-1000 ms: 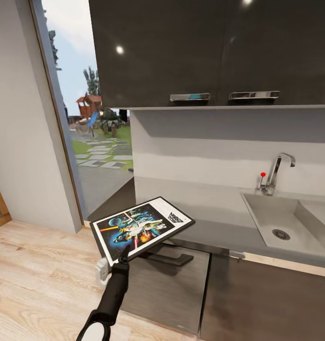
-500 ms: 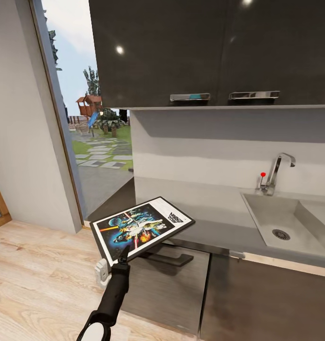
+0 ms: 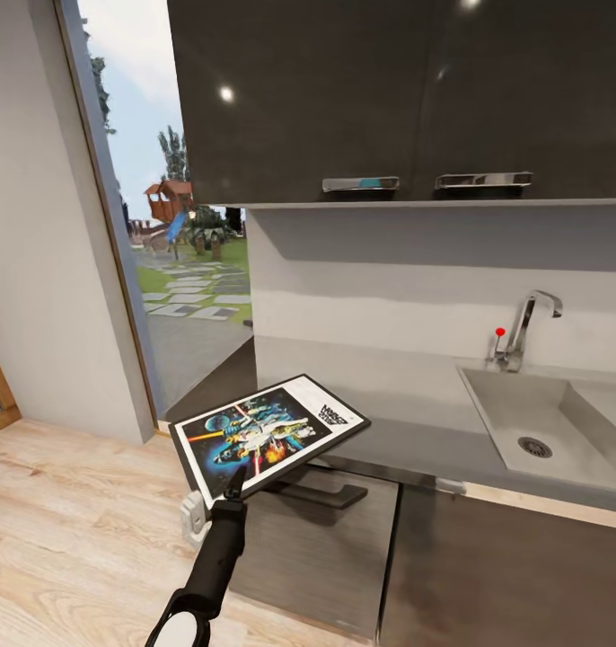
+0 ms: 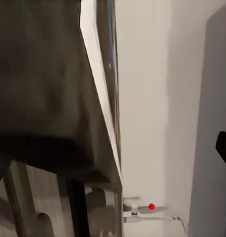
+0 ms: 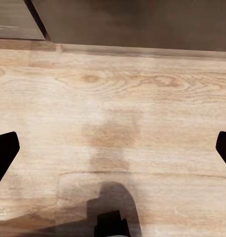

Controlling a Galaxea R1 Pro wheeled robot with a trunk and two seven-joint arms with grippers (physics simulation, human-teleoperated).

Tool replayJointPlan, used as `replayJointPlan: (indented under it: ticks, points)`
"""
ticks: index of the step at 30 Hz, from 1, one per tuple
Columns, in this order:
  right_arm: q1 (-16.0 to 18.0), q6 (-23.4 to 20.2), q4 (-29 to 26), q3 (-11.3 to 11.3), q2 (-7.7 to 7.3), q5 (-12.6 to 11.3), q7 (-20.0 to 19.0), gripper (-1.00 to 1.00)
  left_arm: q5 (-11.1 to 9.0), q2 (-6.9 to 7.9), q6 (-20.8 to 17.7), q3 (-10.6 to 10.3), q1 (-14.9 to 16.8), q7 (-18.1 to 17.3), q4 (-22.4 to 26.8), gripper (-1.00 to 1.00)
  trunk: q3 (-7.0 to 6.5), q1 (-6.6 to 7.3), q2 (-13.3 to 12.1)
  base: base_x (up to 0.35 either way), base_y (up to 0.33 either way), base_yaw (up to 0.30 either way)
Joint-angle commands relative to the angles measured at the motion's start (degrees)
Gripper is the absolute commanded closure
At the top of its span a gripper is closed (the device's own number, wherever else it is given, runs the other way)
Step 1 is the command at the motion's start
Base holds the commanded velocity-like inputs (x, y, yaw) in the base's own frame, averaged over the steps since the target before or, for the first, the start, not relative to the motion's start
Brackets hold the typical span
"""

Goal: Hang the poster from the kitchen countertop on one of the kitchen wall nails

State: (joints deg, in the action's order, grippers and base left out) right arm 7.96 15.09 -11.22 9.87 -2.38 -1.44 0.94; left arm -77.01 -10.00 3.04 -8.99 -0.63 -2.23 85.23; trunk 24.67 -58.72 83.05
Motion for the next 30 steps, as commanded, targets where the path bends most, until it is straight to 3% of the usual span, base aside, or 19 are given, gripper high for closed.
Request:
replayJointPlan:
  ticks: [1, 12, 13, 19, 30]
  points:
    - [0.04, 0.2, 0.05, 0.0, 0.0, -0.17, 0.05, -1.0, -0.6, 0.0, 0.21, -0.06, 0.01, -0.23, 0.02, -1.0, 0.05, -0.01, 0.03, 0.033, 0.0, 0.0]
    - [0.04, 0.2, 0.05, 0.0, 0.0, -0.15, 0.04, -1.0, -0.6, 0.0, 0.24, -0.06, -0.03, -0.47, 0.39, -1.0, 0.05, -0.01, 0.03, 0.006, 0.0, 0.0]
    - [0.04, 0.2, 0.05, 0.0, 0.0, -0.15, 0.04, -1.0, -0.6, 0.0, 0.26, -0.06, -0.03, -1.14, 0.42, 1.0, 0.05, -0.01, 0.03, 0.0, 0.0, 0.0]
    - [0.04, 0.2, 0.05, 0.02, 0.0, -0.14, 0.05, -1.0, -0.6, 0.0, 0.05, 0.01, -0.02, -4.85, 0.3, 1.0, 0.05, -0.01, 0.03, 0.0, 0.0, 0.0]
    - [0.04, 0.2, 0.05, 0.0, 0.0, -0.14, 0.04, -1.0, -0.6, 0.0, 0.03, 0.02, -0.04, -5.41, 0.35, 1.0, 0.05, -0.01, 0.03, 0.0, 0.0, 0.0]
